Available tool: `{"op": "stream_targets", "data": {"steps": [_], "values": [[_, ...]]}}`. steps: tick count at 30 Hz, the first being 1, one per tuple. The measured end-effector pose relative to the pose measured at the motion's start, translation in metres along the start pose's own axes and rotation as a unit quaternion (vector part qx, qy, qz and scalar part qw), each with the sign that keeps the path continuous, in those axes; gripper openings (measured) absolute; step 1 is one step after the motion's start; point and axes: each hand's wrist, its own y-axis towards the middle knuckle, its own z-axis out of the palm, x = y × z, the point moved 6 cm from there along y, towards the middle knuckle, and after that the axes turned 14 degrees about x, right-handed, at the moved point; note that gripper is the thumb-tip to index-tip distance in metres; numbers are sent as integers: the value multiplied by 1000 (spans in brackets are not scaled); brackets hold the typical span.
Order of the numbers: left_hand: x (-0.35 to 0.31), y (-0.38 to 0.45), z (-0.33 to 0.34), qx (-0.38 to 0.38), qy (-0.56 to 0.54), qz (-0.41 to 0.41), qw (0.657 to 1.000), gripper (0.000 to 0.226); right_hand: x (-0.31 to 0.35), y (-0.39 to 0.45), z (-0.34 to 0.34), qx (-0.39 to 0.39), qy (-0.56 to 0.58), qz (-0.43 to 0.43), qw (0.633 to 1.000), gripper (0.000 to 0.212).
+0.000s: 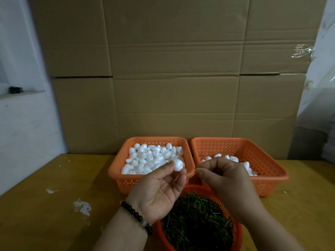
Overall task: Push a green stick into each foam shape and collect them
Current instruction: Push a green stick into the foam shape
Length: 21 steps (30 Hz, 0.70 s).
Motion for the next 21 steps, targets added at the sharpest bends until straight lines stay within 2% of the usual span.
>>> {"op": "stream_targets", "data": {"steps": [5, 11, 15, 21], "values": [[3, 0, 2, 8, -6, -6, 1000, 33, 2, -1, 3, 22, 93, 18, 995, 14], [6, -1, 8, 22, -11, -1, 1000, 35, 6, -4, 7, 54, 109, 0, 993, 32], [6, -1, 8, 26, -9, -4, 1000, 39, 13, -7, 7, 23, -25, -42, 999, 35], [6, 0, 7, 34, -4, -5, 999, 40, 21, -11, 5, -36, -121, -85, 988, 31]]}}
